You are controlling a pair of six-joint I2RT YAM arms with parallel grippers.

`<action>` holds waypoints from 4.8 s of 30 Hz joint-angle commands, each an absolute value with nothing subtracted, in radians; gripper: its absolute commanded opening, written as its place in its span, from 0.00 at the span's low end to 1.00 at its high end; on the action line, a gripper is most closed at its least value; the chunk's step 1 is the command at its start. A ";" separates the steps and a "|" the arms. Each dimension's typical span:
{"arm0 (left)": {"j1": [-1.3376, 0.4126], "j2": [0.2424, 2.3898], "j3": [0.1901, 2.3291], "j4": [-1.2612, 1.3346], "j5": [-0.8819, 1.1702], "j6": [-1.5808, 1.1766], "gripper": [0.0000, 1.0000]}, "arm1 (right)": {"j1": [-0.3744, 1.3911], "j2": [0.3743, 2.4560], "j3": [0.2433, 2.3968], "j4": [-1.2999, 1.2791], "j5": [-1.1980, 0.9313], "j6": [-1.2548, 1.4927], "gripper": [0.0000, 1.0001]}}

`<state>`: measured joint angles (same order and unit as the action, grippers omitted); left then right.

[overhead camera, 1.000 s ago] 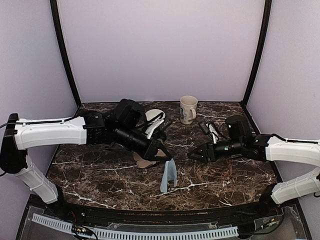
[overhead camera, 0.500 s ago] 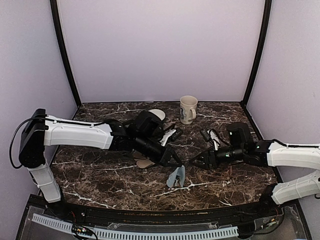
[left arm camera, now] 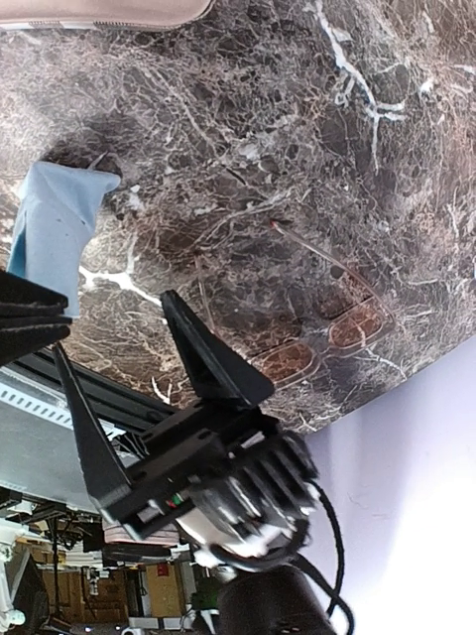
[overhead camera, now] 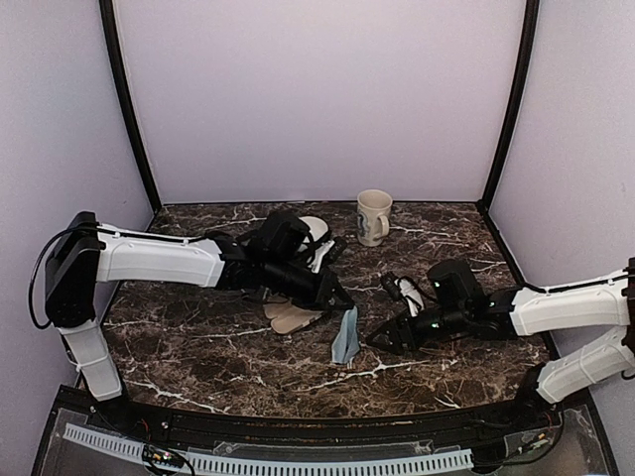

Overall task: Organize the sunglasses
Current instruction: Pick up the sunglasses from the center of the board, then place the glasses cleaning cloth at the center of the board.

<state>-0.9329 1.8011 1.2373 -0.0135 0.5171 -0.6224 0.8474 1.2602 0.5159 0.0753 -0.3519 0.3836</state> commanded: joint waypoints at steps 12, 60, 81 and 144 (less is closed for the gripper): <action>-0.922 1.880 1.287 -0.016 0.516 -0.603 0.00 | 0.982 1.391 0.554 0.175 -0.124 0.519 0.68; -0.880 1.796 1.220 -0.048 0.513 -0.581 0.00 | 1.179 1.696 0.801 0.021 0.337 0.612 0.13; -0.908 1.654 1.176 -0.174 0.604 -0.541 0.00 | 0.996 1.342 0.635 -0.026 -0.103 0.406 0.00; -0.891 1.870 1.178 -0.049 0.301 -0.459 0.00 | 0.870 1.489 0.752 -0.148 -0.241 0.327 0.35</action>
